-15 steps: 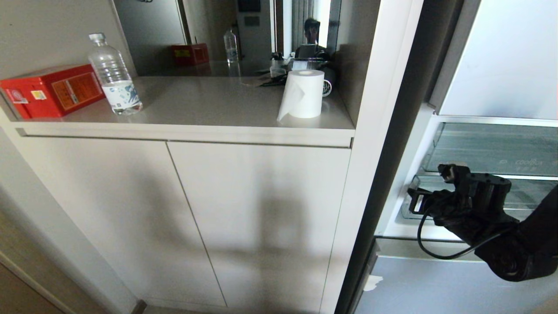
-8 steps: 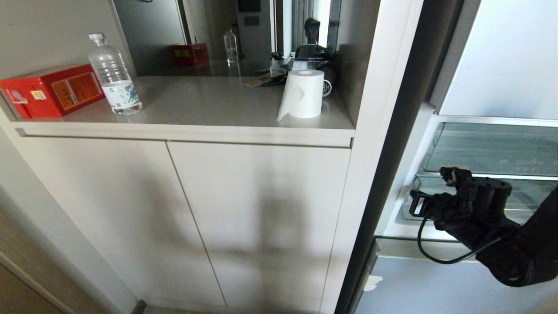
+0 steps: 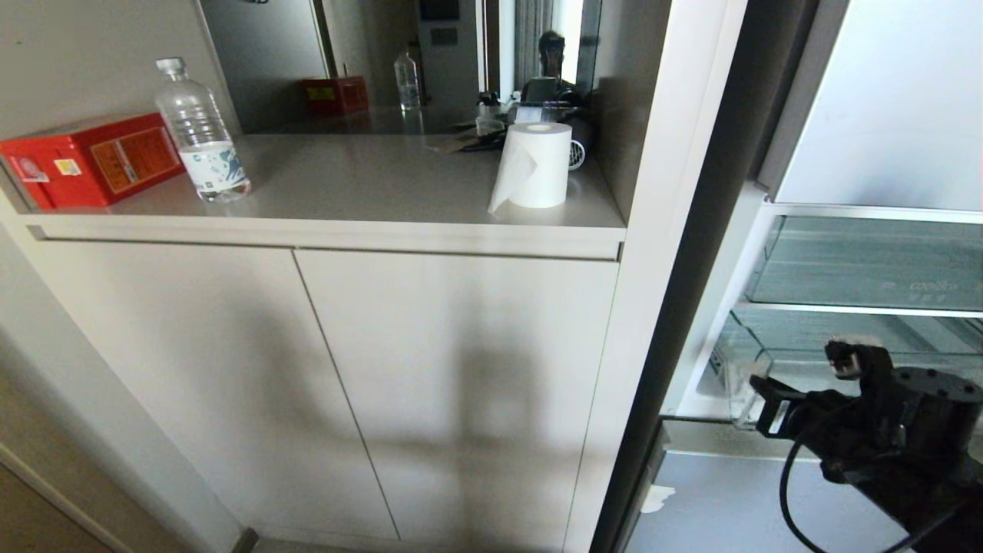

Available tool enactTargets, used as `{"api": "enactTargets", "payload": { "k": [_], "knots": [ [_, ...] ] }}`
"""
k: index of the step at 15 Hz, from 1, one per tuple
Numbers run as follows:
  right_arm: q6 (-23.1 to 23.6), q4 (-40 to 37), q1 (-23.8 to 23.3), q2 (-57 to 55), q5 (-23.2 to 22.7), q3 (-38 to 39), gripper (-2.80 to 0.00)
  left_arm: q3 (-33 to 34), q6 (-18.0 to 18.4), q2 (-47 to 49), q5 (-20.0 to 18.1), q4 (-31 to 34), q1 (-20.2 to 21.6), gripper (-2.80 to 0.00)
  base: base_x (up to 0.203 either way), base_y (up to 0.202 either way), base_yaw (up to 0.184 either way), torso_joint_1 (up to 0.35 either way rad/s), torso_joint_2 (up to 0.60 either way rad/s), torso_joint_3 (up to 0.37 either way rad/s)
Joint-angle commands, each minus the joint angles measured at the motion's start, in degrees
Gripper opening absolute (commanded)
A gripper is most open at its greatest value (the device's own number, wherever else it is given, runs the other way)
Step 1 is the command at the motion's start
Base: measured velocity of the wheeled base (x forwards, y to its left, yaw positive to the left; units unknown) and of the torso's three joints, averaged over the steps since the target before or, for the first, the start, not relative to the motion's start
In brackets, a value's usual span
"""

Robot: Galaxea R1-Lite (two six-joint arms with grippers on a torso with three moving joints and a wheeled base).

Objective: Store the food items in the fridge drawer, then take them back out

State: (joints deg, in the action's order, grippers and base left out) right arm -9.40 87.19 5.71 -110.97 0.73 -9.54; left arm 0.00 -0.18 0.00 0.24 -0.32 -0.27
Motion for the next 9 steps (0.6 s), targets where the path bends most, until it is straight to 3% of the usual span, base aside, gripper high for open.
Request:
{"api": "enactTargets", "payload": {
  "k": [1,4,5,9],
  "knots": [
    [-0.09,0.41,0.01,5.37,-0.52,4.68,-2.8,0.0,0.01,0.09,0.03,-0.03,0.0,-2.8,0.0,0.0,0.0,0.0,0.0,0.0],
    [-0.21,0.47,-0.03,10.06,-1.2,9.38,-2.75,0.0,-0.07,0.09,0.03,-0.03,0.0,-2.8,0.0,0.0,0.0,0.0,0.0,0.0],
    [-0.26,0.48,-0.14,10.81,-1.17,9.53,0.0,0.0,0.01,0.09,0.03,-0.03,0.0,-2.8,0.0,0.0,0.0,0.0,0.0,0.0],
    [-0.27,-1.02,-0.16,14.69,-0.95,9.54,0.0,0.0,0.01,0.09,0.03,-0.03,0.0,-2.8,0.0,0.0,0.0,0.0,0.0,0.0]
  ]
}}
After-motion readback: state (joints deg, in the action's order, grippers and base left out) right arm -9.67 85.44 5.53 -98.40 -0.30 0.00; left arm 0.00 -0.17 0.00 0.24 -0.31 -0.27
